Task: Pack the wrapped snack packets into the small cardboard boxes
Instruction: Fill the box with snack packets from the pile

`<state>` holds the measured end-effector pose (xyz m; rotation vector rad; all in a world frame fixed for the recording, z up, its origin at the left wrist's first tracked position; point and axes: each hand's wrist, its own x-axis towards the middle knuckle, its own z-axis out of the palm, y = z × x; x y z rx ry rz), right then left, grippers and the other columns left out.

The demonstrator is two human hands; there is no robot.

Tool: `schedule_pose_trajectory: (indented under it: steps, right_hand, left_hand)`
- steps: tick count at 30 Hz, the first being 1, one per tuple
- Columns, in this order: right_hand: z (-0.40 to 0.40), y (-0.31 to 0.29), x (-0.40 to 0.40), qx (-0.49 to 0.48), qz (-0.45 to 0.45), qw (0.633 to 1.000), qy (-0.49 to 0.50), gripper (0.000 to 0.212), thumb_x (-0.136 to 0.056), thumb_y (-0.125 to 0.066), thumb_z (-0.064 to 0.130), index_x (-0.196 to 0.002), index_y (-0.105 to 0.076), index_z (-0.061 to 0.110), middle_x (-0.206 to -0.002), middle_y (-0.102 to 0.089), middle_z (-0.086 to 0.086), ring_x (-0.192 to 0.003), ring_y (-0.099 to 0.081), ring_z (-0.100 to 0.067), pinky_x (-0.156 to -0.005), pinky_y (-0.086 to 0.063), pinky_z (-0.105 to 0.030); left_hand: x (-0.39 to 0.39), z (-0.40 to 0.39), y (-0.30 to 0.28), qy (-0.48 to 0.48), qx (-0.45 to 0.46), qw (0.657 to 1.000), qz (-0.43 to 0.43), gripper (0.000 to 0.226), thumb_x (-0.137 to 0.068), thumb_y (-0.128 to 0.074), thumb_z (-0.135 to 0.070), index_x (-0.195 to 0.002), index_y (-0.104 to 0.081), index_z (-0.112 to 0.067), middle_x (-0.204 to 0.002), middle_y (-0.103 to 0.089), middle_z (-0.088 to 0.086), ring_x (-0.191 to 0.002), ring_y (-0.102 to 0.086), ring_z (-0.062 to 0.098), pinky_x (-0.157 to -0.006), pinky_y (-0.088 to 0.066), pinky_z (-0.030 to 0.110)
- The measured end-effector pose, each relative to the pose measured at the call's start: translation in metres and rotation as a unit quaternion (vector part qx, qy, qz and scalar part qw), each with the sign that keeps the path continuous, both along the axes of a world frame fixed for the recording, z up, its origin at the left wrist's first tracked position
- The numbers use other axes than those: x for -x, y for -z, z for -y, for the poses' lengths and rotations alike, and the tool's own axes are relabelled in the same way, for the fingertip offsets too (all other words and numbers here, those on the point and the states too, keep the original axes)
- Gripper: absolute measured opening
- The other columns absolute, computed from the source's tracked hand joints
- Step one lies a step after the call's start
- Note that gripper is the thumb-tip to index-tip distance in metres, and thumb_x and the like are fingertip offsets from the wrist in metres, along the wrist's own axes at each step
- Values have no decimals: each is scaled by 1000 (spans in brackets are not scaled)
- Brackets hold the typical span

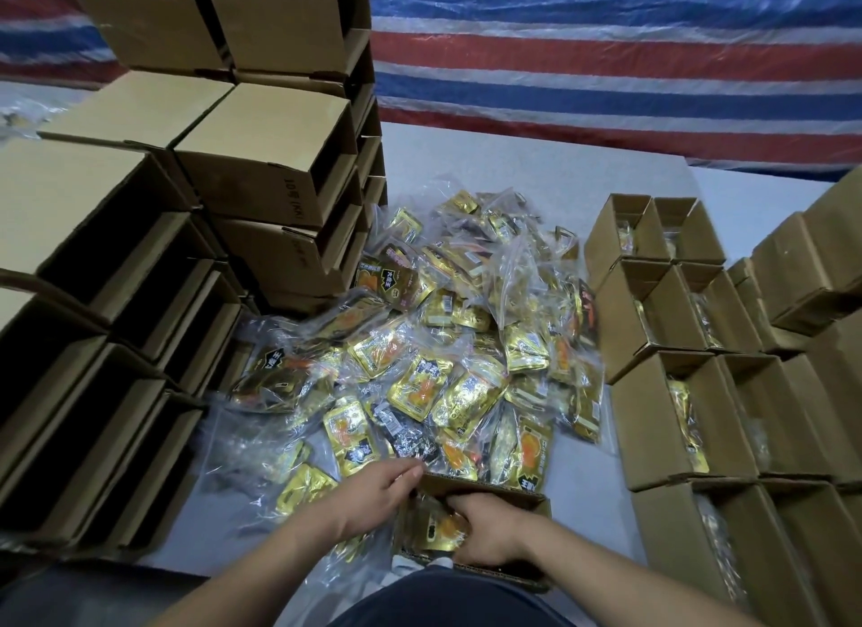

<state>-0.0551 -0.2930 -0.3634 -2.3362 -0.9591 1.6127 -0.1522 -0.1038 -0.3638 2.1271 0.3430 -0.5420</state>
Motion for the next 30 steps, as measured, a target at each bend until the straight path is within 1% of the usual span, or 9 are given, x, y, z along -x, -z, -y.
schedule_pose_trajectory:
  steps: [4, 9, 13, 15, 17, 20, 22, 25, 30]
  right_hand:
    - [9, -18, -12, -3, -7, 1000, -16, 32, -95, -57, 40, -116, -67, 19, -113, -67, 0, -104, -63, -23, -87, -49, -33]
    - [1, -10, -1, 146, -63, 977, -142, 66, -103, -19, 58, -154, -32, 19, -163, -25, -7, -150, -21, -25, -120, -15, -42]
    - [-6, -1, 8, 159, -94, 976, -116, 66, -104, -21, 55, -153, -33, 13, -162, -27, -10, -148, -26, -25, -117, -20, -38]
    - [-6, -4, 6, 153, -55, 983, -88, 74, -101, -23, 63, -147, -43, 9, -155, -38, -13, -142, -38, -28, -112, -29, -38]
    - [-5, -7, -1, 114, -47, 991, -50, 65, -99, -29, 64, -117, -64, 13, -125, -62, -12, -116, -58, -26, -94, -43, -35]
    - [-5, -9, -8, 61, -45, 997, 1, 47, -100, -34, 58, -86, -59, 20, -91, -60, -2, -89, -57, -22, -77, -42, -32]
    - [-4, -5, -6, 67, -47, 997, -2, 51, -99, -34, 60, -108, -63, 19, -111, -63, -6, -103, -59, -22, -86, -44, -33]
    - [-1, 7, 0, 86, -29, 996, 13, 69, -95, -38, 64, -149, -43, 21, -155, -40, -7, -138, -42, -25, -112, -34, -34]
    - [3, -1, -1, 84, -34, 996, 0, 78, -91, -34, 73, -150, -40, 22, -158, -34, -6, -141, -37, -24, -111, -31, -36]
  left_hand:
    - [-1, 0, -1, 5, -4, 1000, -3, 50, -103, -33, -51, -142, -50, -25, -147, -50, -4, -130, -46, 8, -107, -33, 24]
    - [0, 2, -2, -1, 6, 1000, -11, 46, -103, -34, -51, -136, -55, -27, -139, -57, -5, -122, -53, 10, -103, -39, 26]
    - [2, 1, -2, 7, 1, 1000, -4, 48, -103, -33, -52, -142, -50, -30, -145, -49, -11, -126, -45, 3, -104, -32, 21]
    - [1, 1, -2, -2, 7, 1000, -4, 48, -103, -33, -51, -142, -50, -28, -145, -50, -8, -129, -46, 6, -105, -33, 22]
    - [0, 1, -1, -4, 16, 1000, -4, 46, -103, -34, -50, -136, -55, -25, -139, -57, -2, -124, -52, 11, -96, -37, 20]
    - [0, 1, 0, -6, 24, 1000, -4, 43, -103, -34, -49, -127, -60, -24, -128, -63, 1, -118, -56, 16, -84, -36, 13]
    - [1, 1, -1, -4, 23, 1000, -5, 39, -103, -34, -50, -126, -59, -32, -125, -62, -5, -119, -55, 14, -88, -38, 17]
    - [1, 2, -4, -5, 7, 1000, -5, 47, -103, -33, -51, -141, -50, -30, -142, -52, -10, -127, -47, 7, -104, -35, 23]
    - [2, 4, -10, -16, 17, 1000, 1, 42, -104, -34, -48, -136, -54, -31, -134, -57, -11, -119, -51, 4, -98, -37, 20]
